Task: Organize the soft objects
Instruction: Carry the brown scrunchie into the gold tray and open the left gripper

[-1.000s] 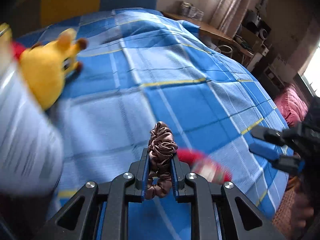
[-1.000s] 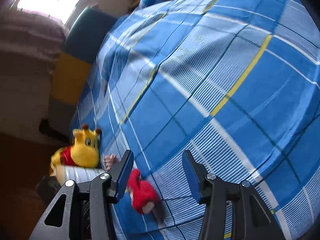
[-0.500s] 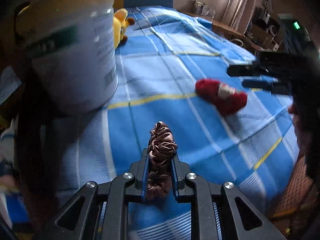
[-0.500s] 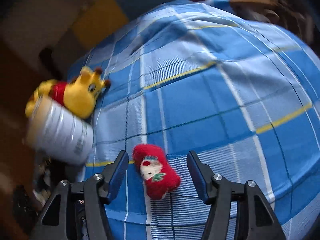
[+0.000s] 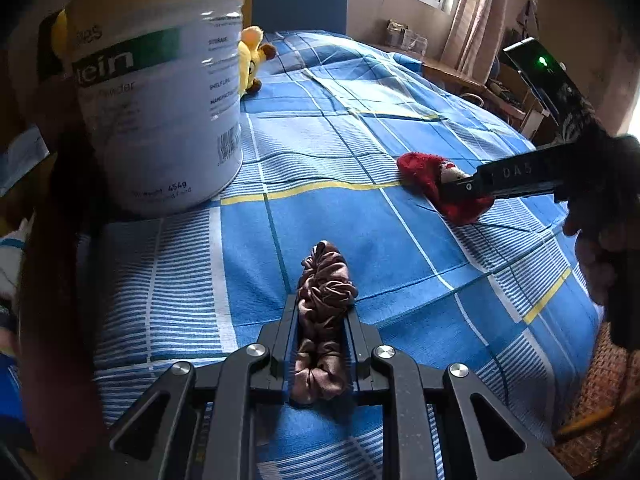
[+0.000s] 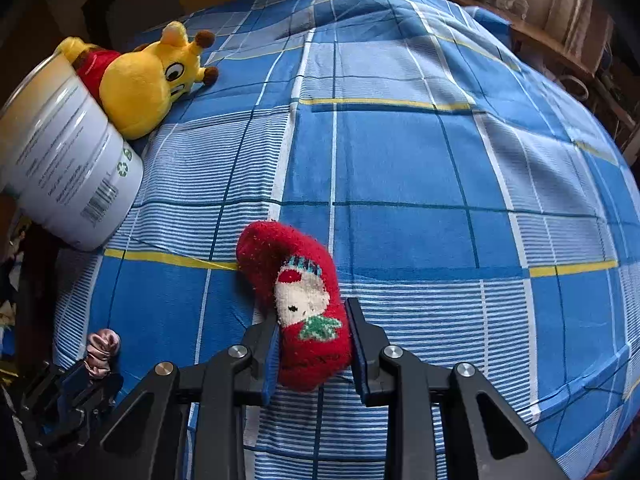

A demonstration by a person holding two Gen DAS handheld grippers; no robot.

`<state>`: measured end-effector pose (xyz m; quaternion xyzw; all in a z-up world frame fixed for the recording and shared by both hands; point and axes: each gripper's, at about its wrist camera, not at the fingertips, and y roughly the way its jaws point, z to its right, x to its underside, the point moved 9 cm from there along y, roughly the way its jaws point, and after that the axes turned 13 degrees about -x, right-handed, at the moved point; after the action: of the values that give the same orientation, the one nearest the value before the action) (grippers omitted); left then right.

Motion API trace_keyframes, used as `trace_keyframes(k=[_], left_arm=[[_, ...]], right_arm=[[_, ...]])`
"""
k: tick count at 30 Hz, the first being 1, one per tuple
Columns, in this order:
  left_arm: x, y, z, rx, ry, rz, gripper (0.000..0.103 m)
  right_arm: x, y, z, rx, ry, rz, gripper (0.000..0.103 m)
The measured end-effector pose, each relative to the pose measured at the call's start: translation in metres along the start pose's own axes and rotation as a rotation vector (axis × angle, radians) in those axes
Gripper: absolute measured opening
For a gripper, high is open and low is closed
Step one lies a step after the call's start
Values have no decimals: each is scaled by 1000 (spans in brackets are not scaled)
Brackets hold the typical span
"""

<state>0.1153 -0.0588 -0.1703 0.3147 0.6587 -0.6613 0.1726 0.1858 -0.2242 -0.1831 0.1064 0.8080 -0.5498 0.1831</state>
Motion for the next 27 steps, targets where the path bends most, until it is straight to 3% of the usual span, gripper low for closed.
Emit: trace_keyframes(k=[9,17,27], left_arm=[[-1,-10,-3,-13,-31,-15,17],[-16,-58,-16,-24,-42,67,17],[-25,-102,-66,-109,-117,137,17]], right_arm=[[1,-2,-3,-2,-10,3,31],[1,-2,-2,-3,-15,4,31],[0,-1,-6,18,-43,4,31]])
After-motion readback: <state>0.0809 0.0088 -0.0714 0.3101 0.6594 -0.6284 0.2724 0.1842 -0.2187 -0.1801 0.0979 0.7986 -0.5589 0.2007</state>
